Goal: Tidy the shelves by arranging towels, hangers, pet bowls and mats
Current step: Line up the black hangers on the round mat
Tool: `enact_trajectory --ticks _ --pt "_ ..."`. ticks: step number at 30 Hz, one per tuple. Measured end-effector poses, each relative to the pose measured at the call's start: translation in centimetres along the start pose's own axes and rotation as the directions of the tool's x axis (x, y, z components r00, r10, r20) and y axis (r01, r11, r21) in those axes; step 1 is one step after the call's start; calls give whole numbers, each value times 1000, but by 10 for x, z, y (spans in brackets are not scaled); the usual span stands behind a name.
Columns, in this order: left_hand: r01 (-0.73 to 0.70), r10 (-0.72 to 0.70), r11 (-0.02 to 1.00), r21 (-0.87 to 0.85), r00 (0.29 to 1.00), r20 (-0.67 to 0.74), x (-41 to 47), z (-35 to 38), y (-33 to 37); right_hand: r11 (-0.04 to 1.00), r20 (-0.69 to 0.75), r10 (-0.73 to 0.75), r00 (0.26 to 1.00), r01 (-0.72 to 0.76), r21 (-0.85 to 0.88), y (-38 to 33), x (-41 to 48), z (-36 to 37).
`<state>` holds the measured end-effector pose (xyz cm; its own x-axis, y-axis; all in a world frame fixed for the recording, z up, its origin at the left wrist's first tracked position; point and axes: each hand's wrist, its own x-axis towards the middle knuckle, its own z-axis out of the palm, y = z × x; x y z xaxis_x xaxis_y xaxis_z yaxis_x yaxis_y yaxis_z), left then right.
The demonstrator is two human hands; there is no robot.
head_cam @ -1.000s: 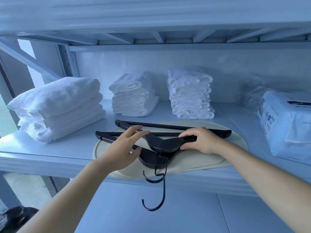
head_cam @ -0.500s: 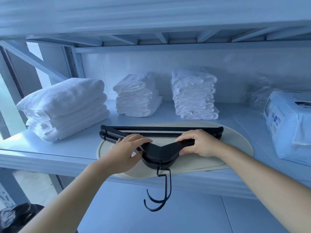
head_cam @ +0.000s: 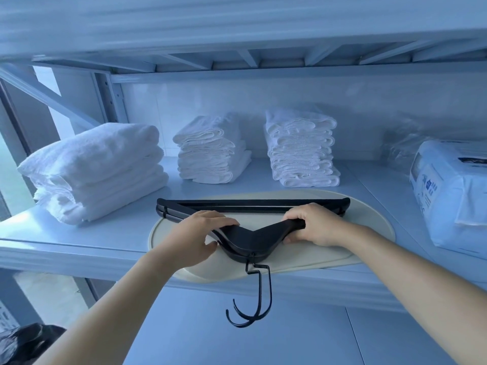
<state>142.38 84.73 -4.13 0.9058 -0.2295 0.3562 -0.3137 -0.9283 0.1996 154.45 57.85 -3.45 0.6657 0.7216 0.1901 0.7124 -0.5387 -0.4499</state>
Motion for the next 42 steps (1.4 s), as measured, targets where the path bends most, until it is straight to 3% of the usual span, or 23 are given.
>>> enact_trajectory --ticks 4,11,14,20,33,42 --pt "98 -96 995 22 992 -81 -6 11 7 1000 -16 -2 1000 2 7 2 -1 -1" --pt "148 -163 981 -125 980 -115 -46 11 -1 1000 35 -3 999 2 24 0 -5 -5" --pt "155 -168 978 -141 982 -86 -52 5 -2 1000 72 17 997 -18 13 -2 -3 -6" --pt "40 -34 987 -156 999 42 -52 4 6 999 70 32 997 -34 26 -6 0 -5" --pt "123 -115 989 -83 989 96 -61 -4 -6 1000 29 -7 1000 7 0 -6 -4 -4" --pt "92 -82 994 -66 987 142 -63 -9 -8 1000 16 4 1000 -4 -14 -4 -4 -2"
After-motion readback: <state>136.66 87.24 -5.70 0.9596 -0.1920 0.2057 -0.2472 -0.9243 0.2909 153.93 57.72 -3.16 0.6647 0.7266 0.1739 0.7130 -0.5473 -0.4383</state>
